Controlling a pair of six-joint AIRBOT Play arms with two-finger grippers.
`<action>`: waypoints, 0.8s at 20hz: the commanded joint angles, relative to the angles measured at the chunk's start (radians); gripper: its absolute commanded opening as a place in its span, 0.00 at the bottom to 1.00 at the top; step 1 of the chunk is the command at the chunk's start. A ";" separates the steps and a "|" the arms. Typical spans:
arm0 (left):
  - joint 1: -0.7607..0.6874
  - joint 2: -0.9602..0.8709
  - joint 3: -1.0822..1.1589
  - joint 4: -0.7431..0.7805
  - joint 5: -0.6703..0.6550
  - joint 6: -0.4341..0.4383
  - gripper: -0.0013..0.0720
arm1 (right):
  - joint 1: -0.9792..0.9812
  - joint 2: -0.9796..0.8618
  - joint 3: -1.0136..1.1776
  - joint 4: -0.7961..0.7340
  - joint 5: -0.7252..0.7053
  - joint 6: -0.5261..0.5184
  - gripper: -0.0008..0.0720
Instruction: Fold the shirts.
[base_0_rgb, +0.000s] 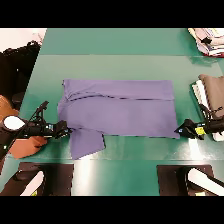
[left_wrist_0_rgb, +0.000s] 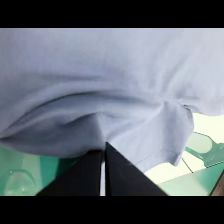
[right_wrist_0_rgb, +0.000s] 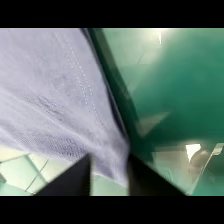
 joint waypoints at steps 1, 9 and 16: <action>0.000 0.008 0.001 0.005 -0.056 0.000 0.05 | 0.025 -0.006 0.019 0.014 0.036 -0.041 0.22; 0.000 0.313 0.004 0.131 -0.330 -0.144 0.05 | 0.039 0.119 0.114 -0.142 0.196 -0.074 0.03; 0.000 0.391 0.201 0.130 -0.408 -0.213 0.05 | 0.025 0.314 0.147 -0.201 0.260 -0.061 0.03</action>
